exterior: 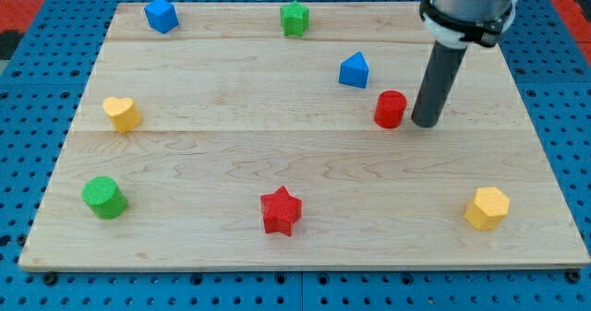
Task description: Point at the red star
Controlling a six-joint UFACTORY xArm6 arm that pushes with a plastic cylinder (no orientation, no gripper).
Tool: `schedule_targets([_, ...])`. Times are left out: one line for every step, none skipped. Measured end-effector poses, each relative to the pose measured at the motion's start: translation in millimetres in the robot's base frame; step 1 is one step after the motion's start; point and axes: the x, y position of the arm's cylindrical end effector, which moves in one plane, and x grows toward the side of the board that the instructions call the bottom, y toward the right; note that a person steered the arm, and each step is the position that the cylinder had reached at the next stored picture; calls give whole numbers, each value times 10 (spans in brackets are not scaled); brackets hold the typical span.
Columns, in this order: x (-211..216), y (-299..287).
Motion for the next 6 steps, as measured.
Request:
schedule_targets([-226,-394])
schedule_targets([-394,-409])
schedule_targets([242,-227])
schedule_targets([1028,-423])
schedule_targets([1708,-1123])
schedule_targets([1520,-1453])
